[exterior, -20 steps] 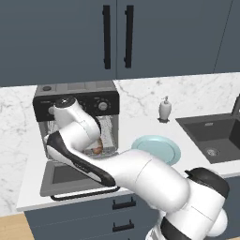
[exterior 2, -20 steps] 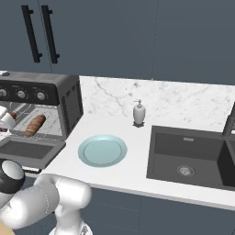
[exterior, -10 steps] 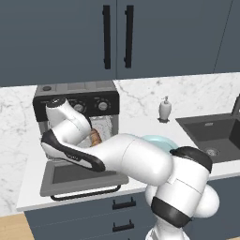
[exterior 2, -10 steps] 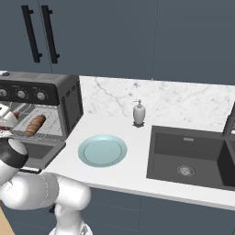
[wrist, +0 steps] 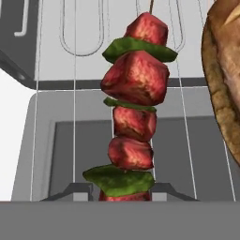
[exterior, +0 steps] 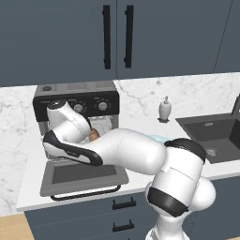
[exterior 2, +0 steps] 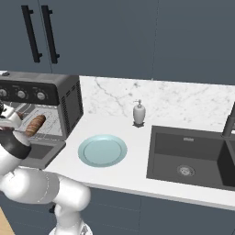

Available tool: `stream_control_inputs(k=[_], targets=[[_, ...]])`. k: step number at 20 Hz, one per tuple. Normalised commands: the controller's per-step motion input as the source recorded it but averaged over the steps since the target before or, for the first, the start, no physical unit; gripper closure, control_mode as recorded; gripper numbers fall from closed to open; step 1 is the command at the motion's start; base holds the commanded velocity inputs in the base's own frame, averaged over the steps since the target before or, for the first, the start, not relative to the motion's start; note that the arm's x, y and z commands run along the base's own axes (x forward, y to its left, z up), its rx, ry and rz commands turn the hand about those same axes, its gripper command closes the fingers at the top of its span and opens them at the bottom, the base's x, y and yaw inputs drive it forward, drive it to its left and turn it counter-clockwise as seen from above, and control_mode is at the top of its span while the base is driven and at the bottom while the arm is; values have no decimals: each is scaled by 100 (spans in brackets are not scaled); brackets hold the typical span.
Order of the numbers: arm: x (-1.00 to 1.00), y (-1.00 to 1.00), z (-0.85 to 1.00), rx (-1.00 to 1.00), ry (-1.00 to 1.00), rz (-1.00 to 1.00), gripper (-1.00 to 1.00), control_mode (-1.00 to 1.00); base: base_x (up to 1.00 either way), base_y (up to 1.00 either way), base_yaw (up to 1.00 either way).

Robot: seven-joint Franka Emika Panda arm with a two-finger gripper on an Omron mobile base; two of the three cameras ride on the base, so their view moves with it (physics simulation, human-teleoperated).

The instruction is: Pick up the kebab skewer and baguette bread, and place them inside the toaster oven. Close the toaster oven door and start by setting the timer.

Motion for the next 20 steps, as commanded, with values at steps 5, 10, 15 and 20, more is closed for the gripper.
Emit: stream_control_inputs(k=[5,10,15,20], targets=[[1,0,-17,0,0,0,100,-100,0,0,0],[6,0,-15,0,0,0,100,-100,0,0,0],[14,0,-14,0,0,0,100,-100,0,0,0],[5,0,-13,0,0,0,100,-100,0,0,0]])
